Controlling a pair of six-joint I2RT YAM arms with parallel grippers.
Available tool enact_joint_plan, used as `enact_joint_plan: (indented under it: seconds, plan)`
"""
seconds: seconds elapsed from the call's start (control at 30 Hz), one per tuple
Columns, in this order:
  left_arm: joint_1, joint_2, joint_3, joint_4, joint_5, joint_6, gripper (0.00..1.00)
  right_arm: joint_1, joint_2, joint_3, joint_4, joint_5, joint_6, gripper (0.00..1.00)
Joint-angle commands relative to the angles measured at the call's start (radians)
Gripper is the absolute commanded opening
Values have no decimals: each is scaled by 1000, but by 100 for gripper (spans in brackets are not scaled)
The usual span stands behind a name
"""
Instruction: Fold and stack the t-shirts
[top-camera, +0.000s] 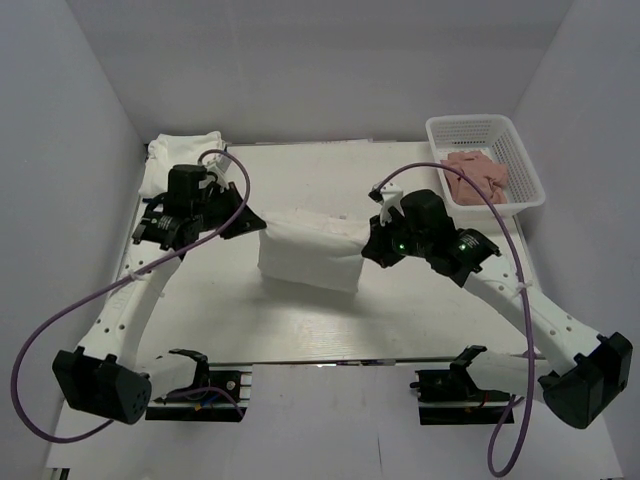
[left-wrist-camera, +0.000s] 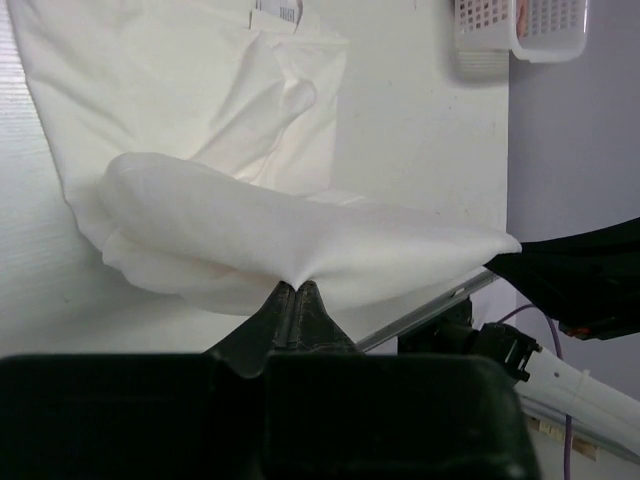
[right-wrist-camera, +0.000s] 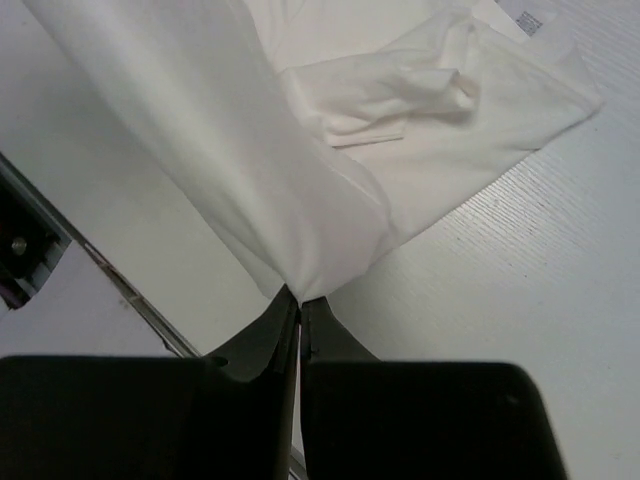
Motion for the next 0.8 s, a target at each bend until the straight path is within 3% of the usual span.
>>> enact_joint_plan:
  seconds: [0.0, 0.4, 0.53, 0.77]
  plan:
    - [1, 62, 44, 91, -55, -24, 0, -23, 48, 21, 24, 99, 51, 0]
    - [15, 326, 159, 183, -161, -52, 0, -128, 255, 62, 165, 37, 85, 0]
    - [15, 386, 198, 160, -221, -52, 0, -159, 358, 105, 159, -133, 88, 0]
    - [15, 484, 228, 216, -281, -52, 0, -211, 490, 164, 217, -147, 104, 0]
